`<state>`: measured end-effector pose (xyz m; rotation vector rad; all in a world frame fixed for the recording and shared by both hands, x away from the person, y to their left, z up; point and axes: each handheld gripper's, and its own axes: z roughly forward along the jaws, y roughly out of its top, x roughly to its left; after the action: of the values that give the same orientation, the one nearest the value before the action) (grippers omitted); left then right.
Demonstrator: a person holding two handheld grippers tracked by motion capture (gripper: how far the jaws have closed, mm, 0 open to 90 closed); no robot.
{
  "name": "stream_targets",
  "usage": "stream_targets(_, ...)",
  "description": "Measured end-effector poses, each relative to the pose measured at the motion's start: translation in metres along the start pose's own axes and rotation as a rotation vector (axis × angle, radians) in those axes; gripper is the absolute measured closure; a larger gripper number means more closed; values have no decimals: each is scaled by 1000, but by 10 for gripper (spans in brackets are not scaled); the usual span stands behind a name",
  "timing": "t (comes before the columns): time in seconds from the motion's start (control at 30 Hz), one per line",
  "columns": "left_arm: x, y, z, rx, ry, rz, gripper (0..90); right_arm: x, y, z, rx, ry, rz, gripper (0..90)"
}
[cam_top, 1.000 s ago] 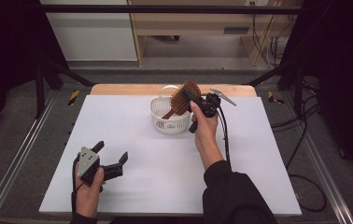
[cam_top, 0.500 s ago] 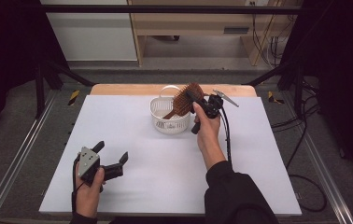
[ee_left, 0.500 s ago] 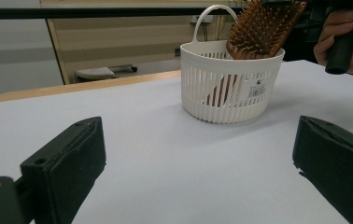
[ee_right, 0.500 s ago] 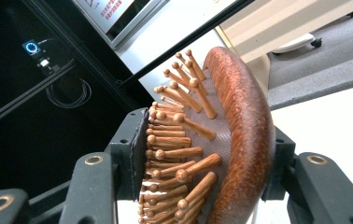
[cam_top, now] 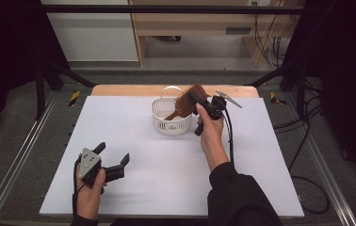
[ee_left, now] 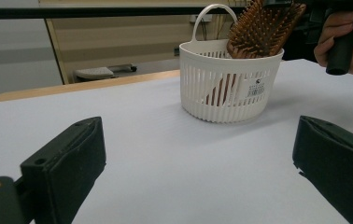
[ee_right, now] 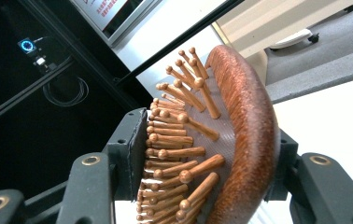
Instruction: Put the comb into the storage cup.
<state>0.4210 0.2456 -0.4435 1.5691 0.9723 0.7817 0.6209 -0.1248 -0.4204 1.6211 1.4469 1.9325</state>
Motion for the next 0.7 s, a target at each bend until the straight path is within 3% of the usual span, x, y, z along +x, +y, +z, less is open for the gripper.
stream_targets(0.7, 0, 0, 1, 4, 0, 2, 27, 1, 2, 1, 14, -19, -46, 415)
